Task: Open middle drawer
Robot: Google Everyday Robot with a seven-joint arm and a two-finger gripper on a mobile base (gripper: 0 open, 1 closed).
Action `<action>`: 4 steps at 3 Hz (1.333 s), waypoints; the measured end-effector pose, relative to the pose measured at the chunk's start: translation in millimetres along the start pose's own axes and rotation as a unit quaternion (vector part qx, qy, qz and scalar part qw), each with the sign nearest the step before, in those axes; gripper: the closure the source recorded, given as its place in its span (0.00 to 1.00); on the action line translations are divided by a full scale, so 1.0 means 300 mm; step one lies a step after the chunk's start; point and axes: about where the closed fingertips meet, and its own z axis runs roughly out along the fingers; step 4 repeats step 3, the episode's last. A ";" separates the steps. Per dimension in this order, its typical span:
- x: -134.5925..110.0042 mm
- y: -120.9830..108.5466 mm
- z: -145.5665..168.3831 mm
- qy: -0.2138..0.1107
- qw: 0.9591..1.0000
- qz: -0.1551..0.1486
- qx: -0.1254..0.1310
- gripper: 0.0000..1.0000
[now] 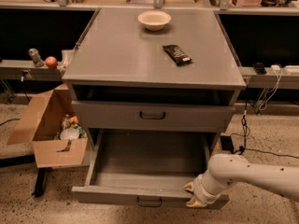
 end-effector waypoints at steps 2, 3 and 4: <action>0.000 0.000 0.000 0.000 1.000 0.000 0.000 0.00; 0.000 0.000 0.000 0.000 1.000 0.000 0.000 0.00; 0.000 0.000 0.000 0.000 1.000 0.000 0.000 0.00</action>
Offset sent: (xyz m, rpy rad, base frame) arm 0.0000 0.0000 0.0000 0.0000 0.0000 0.0000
